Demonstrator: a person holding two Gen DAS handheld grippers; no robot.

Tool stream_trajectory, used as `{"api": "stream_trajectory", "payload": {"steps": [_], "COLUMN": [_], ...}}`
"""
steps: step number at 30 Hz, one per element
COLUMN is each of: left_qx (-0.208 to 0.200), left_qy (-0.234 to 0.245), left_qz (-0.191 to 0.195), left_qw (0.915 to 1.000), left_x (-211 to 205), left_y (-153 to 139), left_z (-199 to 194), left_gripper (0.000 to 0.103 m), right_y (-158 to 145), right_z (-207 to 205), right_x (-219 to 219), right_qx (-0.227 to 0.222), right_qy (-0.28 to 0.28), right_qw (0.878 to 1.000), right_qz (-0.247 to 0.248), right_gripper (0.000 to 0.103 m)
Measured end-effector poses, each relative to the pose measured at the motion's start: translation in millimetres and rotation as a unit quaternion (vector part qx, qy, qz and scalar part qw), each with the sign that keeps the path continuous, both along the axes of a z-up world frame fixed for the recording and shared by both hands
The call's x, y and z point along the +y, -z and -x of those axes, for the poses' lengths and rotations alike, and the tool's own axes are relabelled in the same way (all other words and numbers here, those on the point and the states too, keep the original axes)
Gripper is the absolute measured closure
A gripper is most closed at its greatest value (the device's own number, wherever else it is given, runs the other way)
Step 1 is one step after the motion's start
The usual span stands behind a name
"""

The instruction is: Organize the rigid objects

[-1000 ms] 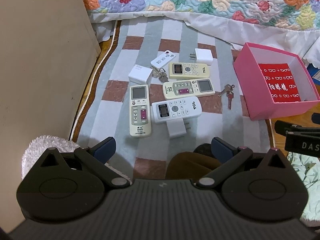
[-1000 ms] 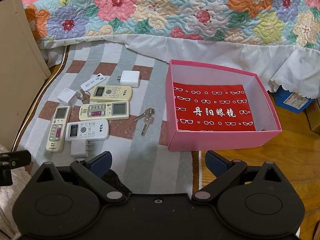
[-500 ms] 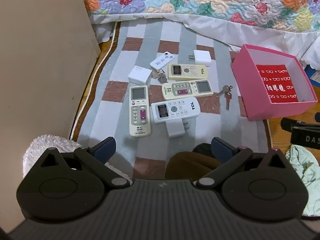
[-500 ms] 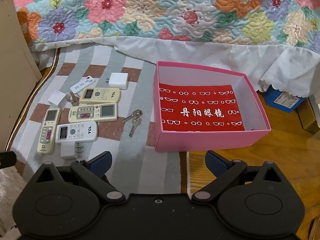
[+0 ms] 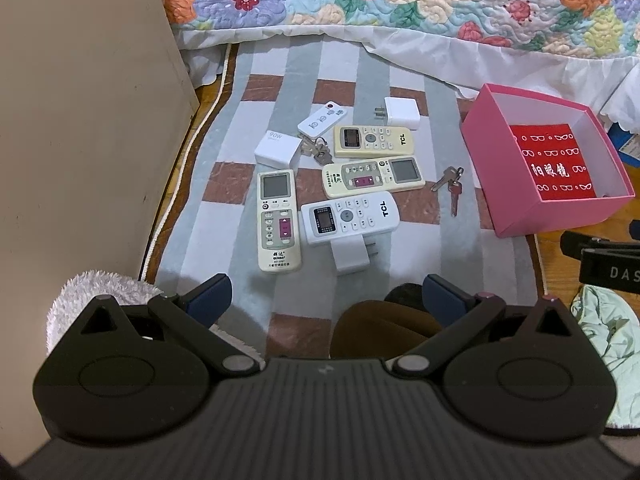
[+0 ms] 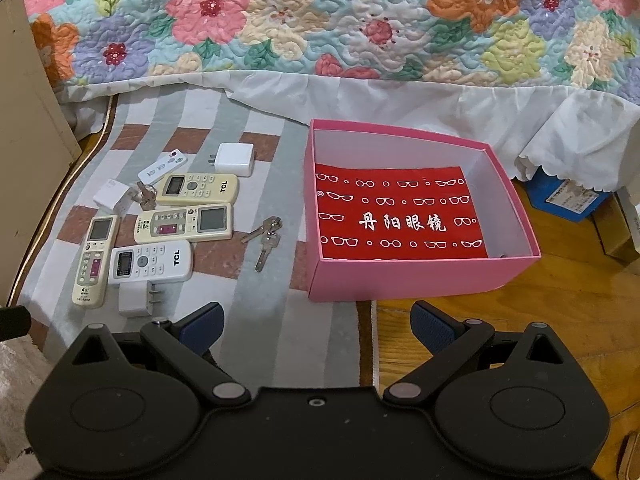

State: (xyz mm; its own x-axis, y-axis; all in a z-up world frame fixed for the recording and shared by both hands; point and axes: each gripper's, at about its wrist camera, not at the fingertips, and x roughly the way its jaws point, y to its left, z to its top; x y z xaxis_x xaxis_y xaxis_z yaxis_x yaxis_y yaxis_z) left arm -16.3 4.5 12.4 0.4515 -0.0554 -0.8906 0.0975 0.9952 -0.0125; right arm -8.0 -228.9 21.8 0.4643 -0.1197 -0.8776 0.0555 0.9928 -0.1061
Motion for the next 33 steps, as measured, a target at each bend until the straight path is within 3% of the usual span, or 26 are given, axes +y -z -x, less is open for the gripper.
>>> {"api": "stream_trajectory", "payload": {"steps": [9, 16, 20, 24, 27, 29, 33], "left_qx": [-0.002, -0.02, -0.025, -0.039, -0.064, -0.061, 0.01], "left_qy": [0.018, 0.036, 0.035, 0.034, 0.06, 0.068, 0.054], "left_qz": [0.003, -0.008, -0.016, -0.003, 0.012, 0.015, 0.024], "left_qw": [0.9998, 0.9991, 0.9989, 0.9987, 0.9961, 0.9957, 0.9982], "left_x": [-1, 3, 7, 5, -4, -12, -19], "left_y": [-4, -23, -27, -26, -20, -12, 25], "left_z": [0, -12, -29, -53, -70, -82, -112], "left_gripper": [0.0, 0.0, 0.0, 0.0, 0.0, 0.0, 0.003], "right_y": [0, -6, -5, 11, 31, 48, 84], "right_z": [1, -1, 3, -3, -23, -36, -48], "right_x": [6, 10, 13, 14, 26, 39, 60], "right_qx": [0.003, -0.008, -0.073, -0.149, -0.131, -0.102, -0.05], "right_qy": [-0.006, -0.039, -0.078, -0.15, -0.177, -0.213, -0.238], "right_qw": [1.0, 0.999, 0.993, 0.971, 0.969, 0.963, 0.953], "right_qz": [-0.005, -0.032, -0.057, -0.113, -0.114, -0.126, -0.183], "right_gripper": [0.002, 0.002, 0.002, 0.002, 0.002, 0.002, 0.003]}}
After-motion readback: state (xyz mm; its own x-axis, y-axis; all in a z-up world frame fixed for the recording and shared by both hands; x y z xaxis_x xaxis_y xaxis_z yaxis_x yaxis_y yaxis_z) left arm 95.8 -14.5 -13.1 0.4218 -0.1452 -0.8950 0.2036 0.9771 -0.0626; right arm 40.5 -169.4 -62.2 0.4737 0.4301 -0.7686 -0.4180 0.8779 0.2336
